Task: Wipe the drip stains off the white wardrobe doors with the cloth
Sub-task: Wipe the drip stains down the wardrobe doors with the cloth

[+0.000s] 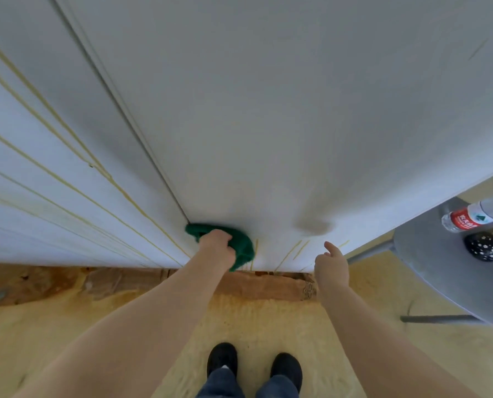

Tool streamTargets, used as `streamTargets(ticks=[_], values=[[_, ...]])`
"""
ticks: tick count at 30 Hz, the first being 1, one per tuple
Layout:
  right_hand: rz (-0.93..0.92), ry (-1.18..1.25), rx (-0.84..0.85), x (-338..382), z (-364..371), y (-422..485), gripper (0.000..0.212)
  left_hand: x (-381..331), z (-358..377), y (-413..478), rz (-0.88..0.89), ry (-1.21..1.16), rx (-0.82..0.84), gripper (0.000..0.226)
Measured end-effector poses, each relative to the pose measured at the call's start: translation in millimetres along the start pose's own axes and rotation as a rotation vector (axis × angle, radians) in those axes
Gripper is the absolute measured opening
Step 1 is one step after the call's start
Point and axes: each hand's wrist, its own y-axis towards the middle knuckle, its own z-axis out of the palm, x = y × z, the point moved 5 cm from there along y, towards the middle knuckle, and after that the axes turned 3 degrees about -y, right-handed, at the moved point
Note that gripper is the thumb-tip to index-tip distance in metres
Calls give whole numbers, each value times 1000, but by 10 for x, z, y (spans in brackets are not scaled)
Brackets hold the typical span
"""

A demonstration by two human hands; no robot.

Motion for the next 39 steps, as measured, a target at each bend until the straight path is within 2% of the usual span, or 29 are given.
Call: streamTargets(ticks=[1, 2, 3, 6, 8, 9, 10, 11, 12, 14, 17, 21, 25, 31, 35, 37, 39], values=[[-8, 13, 16, 8, 53, 19, 53, 54, 127, -76, -196, -257, 113, 27], [-10, 27, 35, 11, 94, 14, 53, 91, 238, -172, -286, -443, 200, 24], [-1, 31, 41, 16, 116, 25, 55, 101, 271, -278, -269, -499, 239, 32], [11, 55, 40, -2, 111, 170, 58, 162, 305, -131, -185, -526, 184, 42], [-1, 57, 56, -52, 102, 279, 56, 156, 286, -121, -152, -411, 128, 30], [-19, 56, 74, -94, 91, 330, 54, 186, 355, -110, -239, -490, 100, 22], [-28, 70, 96, -109, 119, 361, 52, 182, 323, -95, -228, -448, 120, 28], [-39, 86, 119, -151, 132, 396, 48, 200, 348, -153, -128, -243, 134, 40], [-60, 102, 138, -206, 142, 441, 44, 214, 371, -160, -48, -167, 130, 45], [-98, 96, 153, -277, 185, 532, 34, 239, 387, -63, -103, -404, 163, 36], [-147, 83, 180, -365, 304, 617, 22, 309, 390, 50, -152, -611, 209, 16], [-242, 127, 182, -512, 409, 714, 25, 408, 392, 192, -89, -709, 343, 15], [-347, 157, 159, -693, 384, 608, 25, 583, 307, 229, 28, -680, 445, 31], [-549, 151, 175, -1019, 148, -163, 23, 1065, -56, -246, 290, -492, 474, 31], [-754, 93, 255, -1139, -31, -713, 37, 1274, -274, -607, 466, -423, 594, 49], [-837, 87, 308, -1129, -33, -867, 44, 1335, -312, -710, 496, -379, 661, 48], [-895, 97, 364, -1073, 42, -958, 48, 1377, -292, -775, 478, -318, 746, 36]])
